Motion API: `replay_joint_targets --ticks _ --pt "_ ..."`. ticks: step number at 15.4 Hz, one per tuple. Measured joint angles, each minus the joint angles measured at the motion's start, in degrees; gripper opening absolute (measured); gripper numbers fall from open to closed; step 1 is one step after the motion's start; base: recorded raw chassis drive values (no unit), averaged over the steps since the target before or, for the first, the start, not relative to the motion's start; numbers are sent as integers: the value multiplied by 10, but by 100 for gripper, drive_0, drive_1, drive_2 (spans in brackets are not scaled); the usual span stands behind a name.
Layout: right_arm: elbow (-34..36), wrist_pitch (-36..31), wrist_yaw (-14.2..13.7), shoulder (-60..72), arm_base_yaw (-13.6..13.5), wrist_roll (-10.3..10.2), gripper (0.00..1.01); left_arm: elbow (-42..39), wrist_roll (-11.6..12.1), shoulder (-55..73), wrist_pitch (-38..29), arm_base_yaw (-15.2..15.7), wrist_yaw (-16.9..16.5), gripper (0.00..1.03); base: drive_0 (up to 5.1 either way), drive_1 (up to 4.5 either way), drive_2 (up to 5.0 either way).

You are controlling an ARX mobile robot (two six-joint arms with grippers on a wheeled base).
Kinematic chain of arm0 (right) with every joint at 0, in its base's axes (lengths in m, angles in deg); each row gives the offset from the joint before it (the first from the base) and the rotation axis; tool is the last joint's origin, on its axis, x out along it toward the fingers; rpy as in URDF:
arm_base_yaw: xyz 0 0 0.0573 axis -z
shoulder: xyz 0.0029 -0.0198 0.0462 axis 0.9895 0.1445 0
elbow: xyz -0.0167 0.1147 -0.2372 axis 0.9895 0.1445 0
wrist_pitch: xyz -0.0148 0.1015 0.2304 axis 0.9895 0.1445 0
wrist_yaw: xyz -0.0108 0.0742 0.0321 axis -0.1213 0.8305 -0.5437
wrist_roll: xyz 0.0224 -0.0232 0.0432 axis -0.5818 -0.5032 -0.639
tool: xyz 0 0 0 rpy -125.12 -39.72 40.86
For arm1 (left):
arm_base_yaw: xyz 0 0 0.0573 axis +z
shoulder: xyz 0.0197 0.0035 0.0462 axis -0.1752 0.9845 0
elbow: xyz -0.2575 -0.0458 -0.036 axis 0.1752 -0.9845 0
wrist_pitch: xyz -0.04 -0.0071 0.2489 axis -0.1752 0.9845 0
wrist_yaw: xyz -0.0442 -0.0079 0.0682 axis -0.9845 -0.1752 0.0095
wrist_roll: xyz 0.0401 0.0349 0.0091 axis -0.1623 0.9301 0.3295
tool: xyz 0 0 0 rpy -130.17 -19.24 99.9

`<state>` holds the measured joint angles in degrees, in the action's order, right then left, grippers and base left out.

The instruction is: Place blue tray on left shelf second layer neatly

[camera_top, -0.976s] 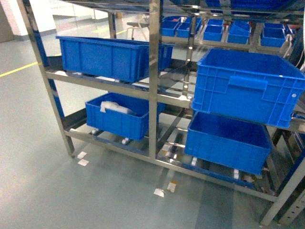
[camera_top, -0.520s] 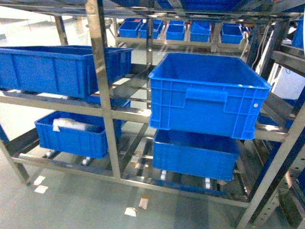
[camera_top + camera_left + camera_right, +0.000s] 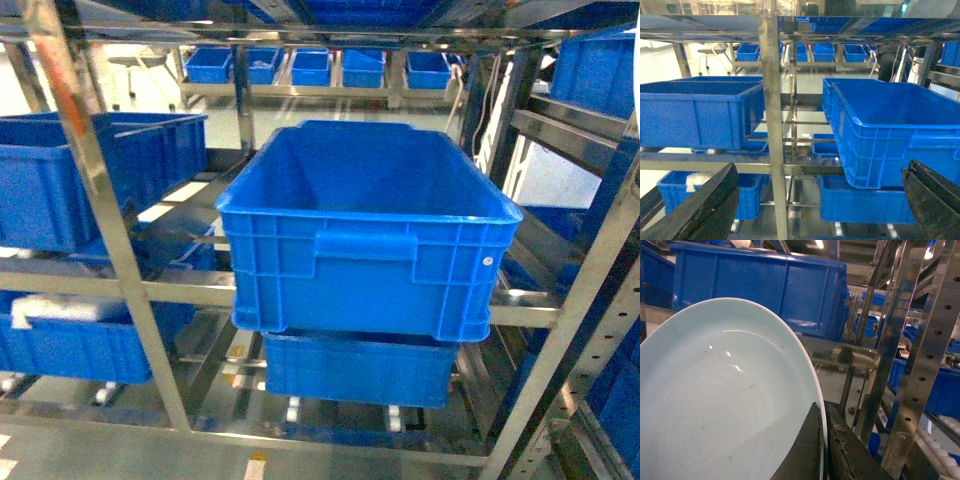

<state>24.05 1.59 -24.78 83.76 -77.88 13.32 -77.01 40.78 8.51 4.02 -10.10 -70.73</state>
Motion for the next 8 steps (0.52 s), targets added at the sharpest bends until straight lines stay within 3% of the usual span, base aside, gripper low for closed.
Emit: replay_joint_targets --ticks 1,3,8 --pt "0 -4 0 0 0 0 2 0 0 0 2 0 0 98 -155 189 -499" --pt "0 -2 0 0 0 0 2 0 0 0 1 0 0 98 -163 -163 -163" --pt "0 -3 0 0 1 0 2 0 0 0 2 0 0 98 6 6 6"
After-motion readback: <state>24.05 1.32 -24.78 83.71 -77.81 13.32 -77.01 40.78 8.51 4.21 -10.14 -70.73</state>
